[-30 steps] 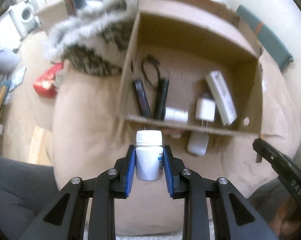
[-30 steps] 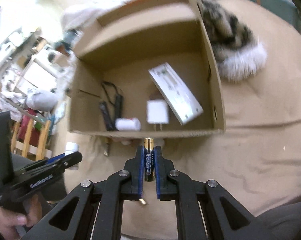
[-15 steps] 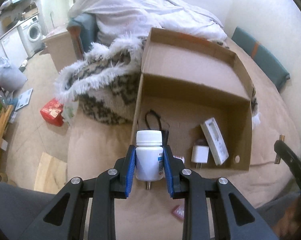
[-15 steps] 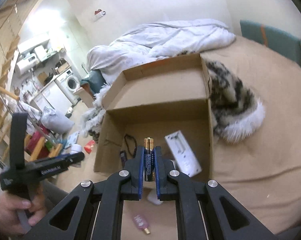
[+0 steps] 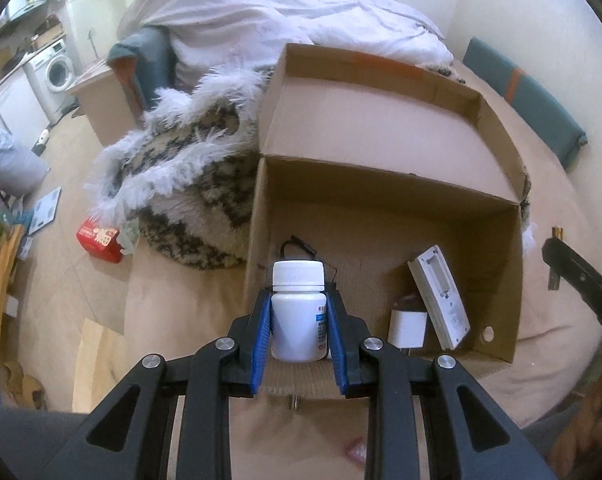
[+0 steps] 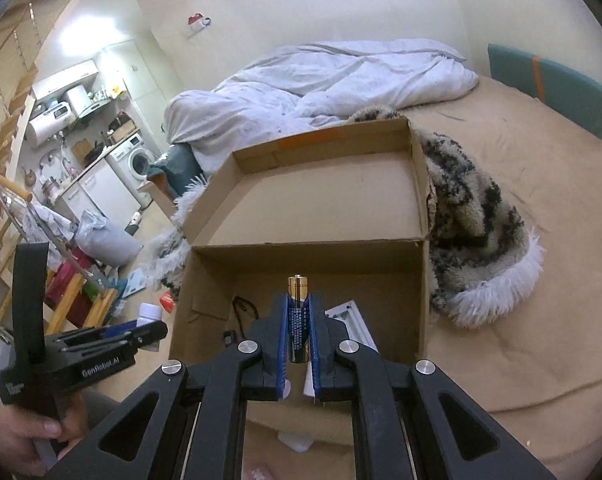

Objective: Organize rigid objects
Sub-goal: 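Carry both items into the box and open both grippers to release them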

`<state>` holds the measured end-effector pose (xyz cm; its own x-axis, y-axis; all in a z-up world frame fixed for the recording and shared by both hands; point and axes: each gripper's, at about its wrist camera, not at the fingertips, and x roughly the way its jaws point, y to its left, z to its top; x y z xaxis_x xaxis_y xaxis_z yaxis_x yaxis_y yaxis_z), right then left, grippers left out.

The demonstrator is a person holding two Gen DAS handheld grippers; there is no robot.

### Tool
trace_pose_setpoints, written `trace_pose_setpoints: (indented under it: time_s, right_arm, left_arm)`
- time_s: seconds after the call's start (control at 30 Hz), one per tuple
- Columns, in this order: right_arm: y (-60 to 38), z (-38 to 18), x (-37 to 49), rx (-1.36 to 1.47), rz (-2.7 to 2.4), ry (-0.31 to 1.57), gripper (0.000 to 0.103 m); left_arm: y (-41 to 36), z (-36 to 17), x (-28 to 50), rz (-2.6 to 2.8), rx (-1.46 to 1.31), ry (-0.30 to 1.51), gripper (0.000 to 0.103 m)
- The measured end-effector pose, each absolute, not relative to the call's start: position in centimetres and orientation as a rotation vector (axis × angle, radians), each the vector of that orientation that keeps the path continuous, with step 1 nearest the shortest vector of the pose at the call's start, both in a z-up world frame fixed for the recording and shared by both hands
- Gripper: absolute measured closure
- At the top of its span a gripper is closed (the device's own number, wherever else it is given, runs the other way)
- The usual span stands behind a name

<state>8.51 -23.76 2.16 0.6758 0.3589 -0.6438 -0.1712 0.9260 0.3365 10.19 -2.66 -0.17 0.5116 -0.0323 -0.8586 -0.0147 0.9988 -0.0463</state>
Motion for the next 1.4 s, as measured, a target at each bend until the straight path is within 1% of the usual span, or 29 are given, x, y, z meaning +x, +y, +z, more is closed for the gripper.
trace_pose_setpoints:
  time_s: [0.13,0.23,0.33,0.4,0.67,0.8,1.2,1.4]
  right_arm:
    - [-23.6,1.1,10.0,0.266,0.301,0.793,0.093]
    - [-23.9,-0.4,10.4,0.281,0.292,0.804,0.093]
    - [-24.3,-2.5,11.0,0.332,0.268,0.888,0.093]
    - [-23.9,-3.1,11.3,0.302,0.266,0.918,0.093]
    - [-21.7,-6.2,12.7,0.269,0.296,1.062,0.093]
    - [-20.8,-7.3,12.9,0.241,0.309,1.108,0.093]
    - [-20.8,-9.7,13.6,0.239,0.266,1.217,0.093]
    - [-20.6,-10.3,13.7,0.239,0.248,1.236,0.093]
  left_arm:
    - [-3.7,-0.8,11.6,-0.030,-0.020,1.021,0.079]
    - [-3.9,-2.5,11.9,-0.063,-0.041,1.028,0.079]
    - [-3.9,-4.3,12.2,-0.053,-0.034,1.059,0.079]
    - [-3.9,-5.0,12.5,-0.057,-0.041,1.079,0.079]
    - [-4.7,-5.4,12.6,-0.068,0.013,1.043,0.079]
    - [-4.6,-5.9,13.0,-0.066,0.019,1.057,0.079]
    - [-4.8,-7.4,13.5,-0.059,0.033,1.110,0.079]
    - [-5.1,-8.0,13.4,-0.058,0.048,1.124,0.079]
